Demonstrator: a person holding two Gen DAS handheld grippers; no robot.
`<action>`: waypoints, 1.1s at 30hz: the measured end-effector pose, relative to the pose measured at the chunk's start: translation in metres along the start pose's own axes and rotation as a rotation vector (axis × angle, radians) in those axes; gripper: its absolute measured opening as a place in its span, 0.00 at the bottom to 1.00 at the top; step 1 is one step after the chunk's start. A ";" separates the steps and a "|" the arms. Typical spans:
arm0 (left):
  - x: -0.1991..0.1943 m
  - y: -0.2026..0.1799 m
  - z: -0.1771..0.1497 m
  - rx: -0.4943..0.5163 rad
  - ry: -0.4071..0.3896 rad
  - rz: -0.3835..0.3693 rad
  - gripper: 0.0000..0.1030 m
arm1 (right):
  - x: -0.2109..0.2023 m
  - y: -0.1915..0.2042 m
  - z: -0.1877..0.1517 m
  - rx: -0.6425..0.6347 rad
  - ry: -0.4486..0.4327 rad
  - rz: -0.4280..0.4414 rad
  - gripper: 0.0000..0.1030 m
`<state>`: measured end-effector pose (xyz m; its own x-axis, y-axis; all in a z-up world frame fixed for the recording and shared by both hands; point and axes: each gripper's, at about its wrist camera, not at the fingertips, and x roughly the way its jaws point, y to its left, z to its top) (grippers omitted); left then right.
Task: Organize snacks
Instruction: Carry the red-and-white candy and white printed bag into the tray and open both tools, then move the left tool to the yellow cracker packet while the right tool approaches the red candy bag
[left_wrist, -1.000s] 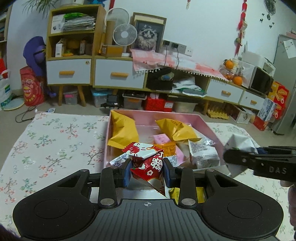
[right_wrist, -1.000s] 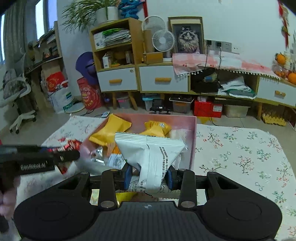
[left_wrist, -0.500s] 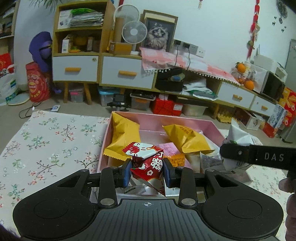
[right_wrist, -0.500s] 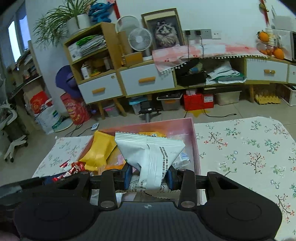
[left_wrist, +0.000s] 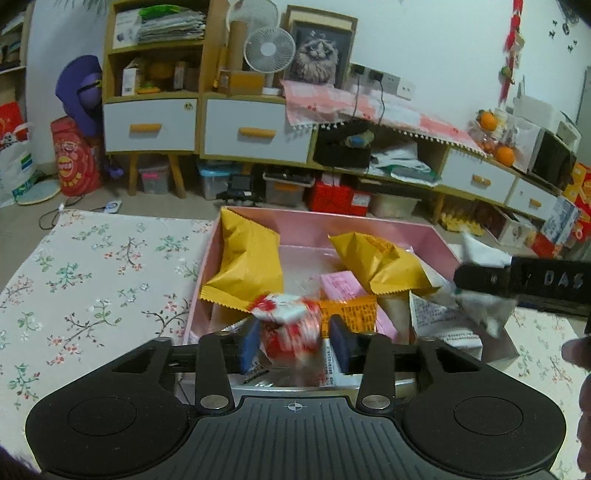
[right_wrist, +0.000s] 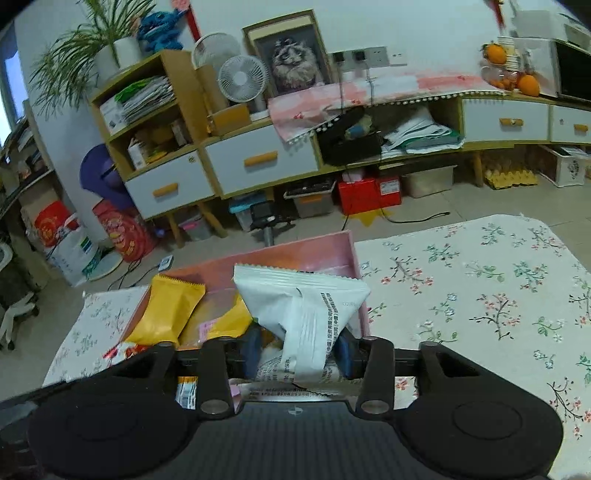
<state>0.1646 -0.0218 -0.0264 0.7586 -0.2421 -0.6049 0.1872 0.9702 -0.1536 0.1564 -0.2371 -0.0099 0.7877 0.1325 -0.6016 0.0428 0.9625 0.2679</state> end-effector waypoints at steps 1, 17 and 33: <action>-0.001 -0.001 0.000 0.007 -0.003 0.007 0.56 | -0.001 0.000 0.001 -0.003 -0.005 0.006 0.28; -0.020 -0.010 -0.003 0.060 0.025 -0.012 0.72 | -0.024 -0.004 0.009 -0.074 -0.017 0.014 0.52; -0.053 -0.005 -0.016 0.112 0.045 -0.039 0.85 | -0.050 -0.002 -0.006 -0.191 0.028 0.037 0.67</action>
<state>0.1138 -0.0142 -0.0061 0.7208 -0.2776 -0.6352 0.2868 0.9536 -0.0914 0.1133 -0.2442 0.0157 0.7691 0.1730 -0.6153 -0.1060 0.9839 0.1442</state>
